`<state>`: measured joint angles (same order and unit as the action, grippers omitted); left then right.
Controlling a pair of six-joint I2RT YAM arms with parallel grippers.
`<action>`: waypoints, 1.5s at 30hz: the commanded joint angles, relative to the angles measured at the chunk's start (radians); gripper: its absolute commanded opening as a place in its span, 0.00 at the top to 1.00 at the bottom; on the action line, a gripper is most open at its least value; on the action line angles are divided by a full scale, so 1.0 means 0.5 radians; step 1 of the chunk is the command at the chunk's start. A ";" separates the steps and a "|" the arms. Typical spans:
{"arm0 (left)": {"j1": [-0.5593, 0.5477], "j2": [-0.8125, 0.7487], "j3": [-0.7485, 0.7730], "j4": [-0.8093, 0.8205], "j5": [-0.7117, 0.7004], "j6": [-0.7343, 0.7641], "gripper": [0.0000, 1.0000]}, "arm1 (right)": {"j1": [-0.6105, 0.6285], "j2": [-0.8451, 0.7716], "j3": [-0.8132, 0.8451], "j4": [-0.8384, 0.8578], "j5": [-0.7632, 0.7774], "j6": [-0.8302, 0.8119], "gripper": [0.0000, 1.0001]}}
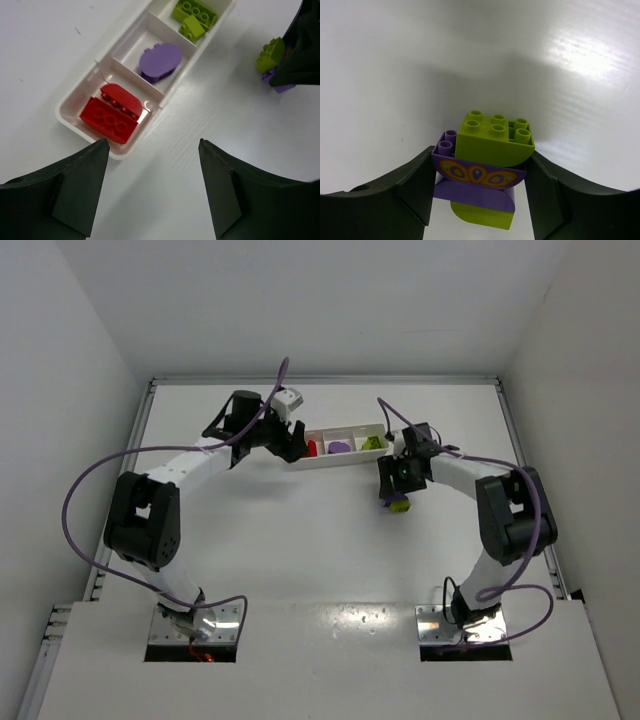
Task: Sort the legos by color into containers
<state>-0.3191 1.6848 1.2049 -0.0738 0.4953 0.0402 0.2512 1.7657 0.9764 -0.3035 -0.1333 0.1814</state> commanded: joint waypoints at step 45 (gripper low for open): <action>-0.288 0.205 0.103 0.126 1.098 -0.795 0.57 | 0.731 -0.838 -0.044 0.303 -0.185 -0.860 1.00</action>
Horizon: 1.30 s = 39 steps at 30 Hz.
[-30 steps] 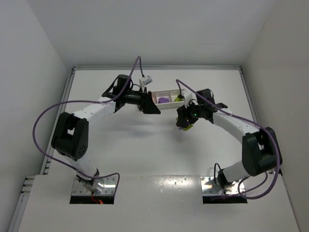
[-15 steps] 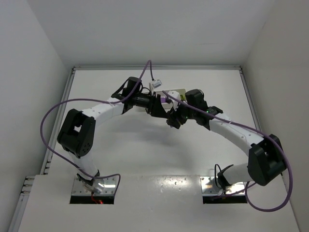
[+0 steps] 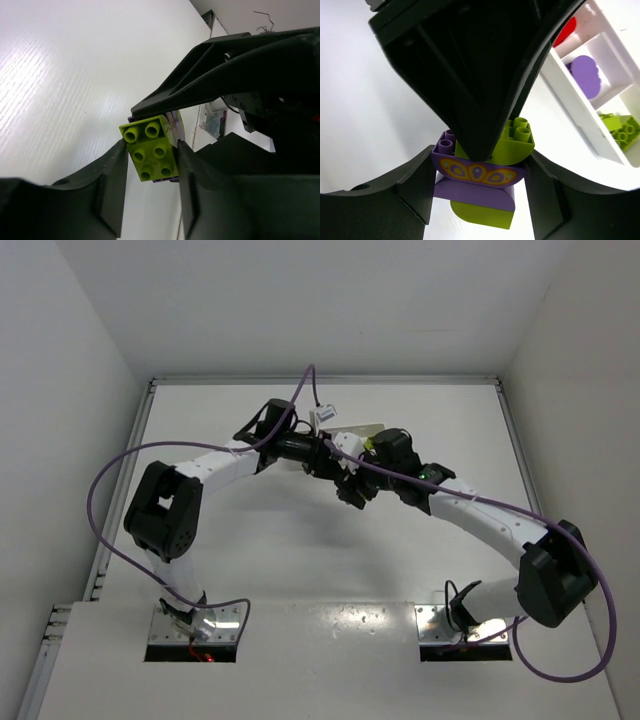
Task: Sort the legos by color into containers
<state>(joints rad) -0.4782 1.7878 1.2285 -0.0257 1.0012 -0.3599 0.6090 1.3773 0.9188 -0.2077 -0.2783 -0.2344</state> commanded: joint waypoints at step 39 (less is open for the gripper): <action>-0.047 1.314 1.807 -0.151 -0.781 0.168 0.63 | -0.917 0.101 0.454 -0.269 0.229 1.312 1.00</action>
<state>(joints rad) -0.5026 2.4210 2.0579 -0.1143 0.6563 -0.2996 0.1600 1.4055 1.0893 -0.3477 -0.1032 0.3454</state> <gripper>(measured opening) 0.413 0.635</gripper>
